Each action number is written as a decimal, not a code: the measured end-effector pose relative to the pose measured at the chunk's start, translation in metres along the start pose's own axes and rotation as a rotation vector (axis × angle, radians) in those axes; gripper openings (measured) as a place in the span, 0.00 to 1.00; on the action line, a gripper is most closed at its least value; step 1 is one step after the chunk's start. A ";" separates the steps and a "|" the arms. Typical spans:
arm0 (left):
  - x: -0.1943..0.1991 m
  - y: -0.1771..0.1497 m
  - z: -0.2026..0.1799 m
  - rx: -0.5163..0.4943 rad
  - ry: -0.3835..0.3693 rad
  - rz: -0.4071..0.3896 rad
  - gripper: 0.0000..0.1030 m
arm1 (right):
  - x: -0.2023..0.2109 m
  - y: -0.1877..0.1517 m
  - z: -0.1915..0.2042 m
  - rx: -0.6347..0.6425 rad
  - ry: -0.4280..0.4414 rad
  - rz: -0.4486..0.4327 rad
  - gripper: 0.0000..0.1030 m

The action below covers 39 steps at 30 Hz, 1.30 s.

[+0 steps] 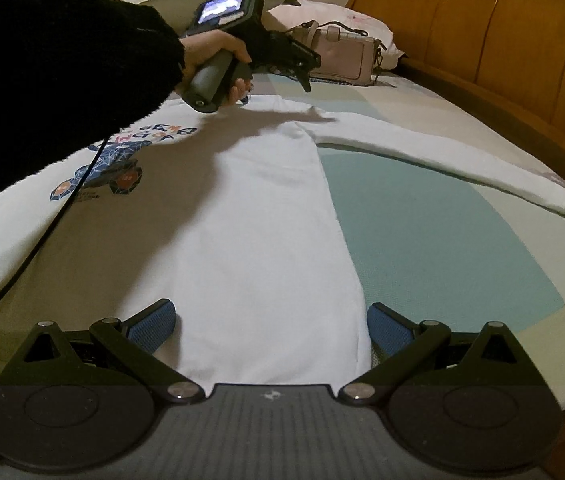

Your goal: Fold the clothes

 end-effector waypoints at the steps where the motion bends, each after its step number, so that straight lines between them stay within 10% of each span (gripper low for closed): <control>1: 0.007 -0.001 -0.002 0.002 -0.022 0.000 0.99 | 0.000 0.000 0.001 0.001 -0.003 -0.002 1.00; 15: 0.024 -0.030 -0.051 -0.017 -0.205 0.100 0.99 | 0.018 0.000 -0.013 -0.053 0.015 -0.042 1.00; 28: -0.029 0.002 -0.049 -0.012 -0.051 0.020 0.99 | 0.003 0.005 -0.030 -0.145 0.048 0.020 1.00; 39: 0.029 -0.033 -0.107 -0.170 -0.329 0.124 0.99 | 0.008 0.001 -0.027 -0.130 0.039 0.004 1.00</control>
Point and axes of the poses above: each gripper's, at about its wrist camera, not at the fingertips, and x roughly against the way its jaws point, z to its left, y to its top, the point moved 3 cm from there along -x, roughly the way its jaws point, and after that the axes turned 13 degrees about -x, right-handed, at the moved point
